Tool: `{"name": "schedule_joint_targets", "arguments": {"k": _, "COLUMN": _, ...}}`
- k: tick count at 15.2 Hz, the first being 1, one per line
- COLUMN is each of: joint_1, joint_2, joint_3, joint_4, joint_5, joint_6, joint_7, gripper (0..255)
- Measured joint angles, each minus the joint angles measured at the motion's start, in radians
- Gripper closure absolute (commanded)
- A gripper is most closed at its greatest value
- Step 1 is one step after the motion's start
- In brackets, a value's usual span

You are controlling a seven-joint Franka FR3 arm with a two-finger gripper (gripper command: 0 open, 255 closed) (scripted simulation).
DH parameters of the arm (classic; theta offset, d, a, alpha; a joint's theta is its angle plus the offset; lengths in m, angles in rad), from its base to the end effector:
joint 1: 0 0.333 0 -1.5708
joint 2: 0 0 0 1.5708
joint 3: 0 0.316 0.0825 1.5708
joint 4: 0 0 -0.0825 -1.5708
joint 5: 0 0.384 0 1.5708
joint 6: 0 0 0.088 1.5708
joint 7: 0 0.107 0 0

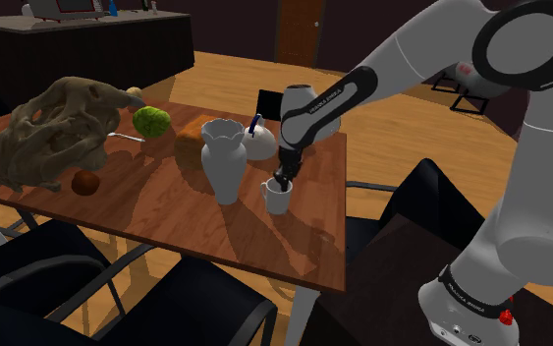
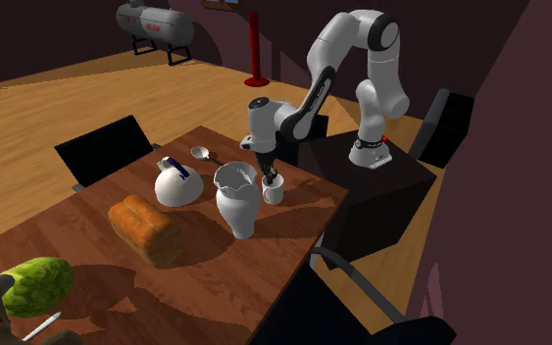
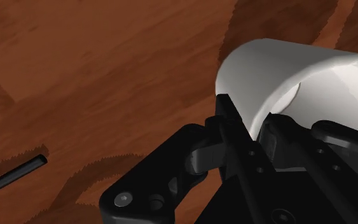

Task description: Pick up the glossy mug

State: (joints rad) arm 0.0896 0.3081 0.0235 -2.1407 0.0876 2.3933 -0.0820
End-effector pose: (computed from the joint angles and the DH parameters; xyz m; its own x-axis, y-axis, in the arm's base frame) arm 0.5615 0.0644 0.2547 0.9902 0.1295 -0.0523 0.1259 -0.9897 -0.0675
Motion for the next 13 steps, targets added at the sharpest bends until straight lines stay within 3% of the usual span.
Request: {"name": "schedule_joint_targets", "arguments": {"k": 13, "joint_1": 0.0, "joint_2": -0.111, "joint_3": -0.002, "joint_4": 0.034, "joint_5": -0.007, "joint_6": -0.144, "joint_7": 0.013, "gripper": 255}}
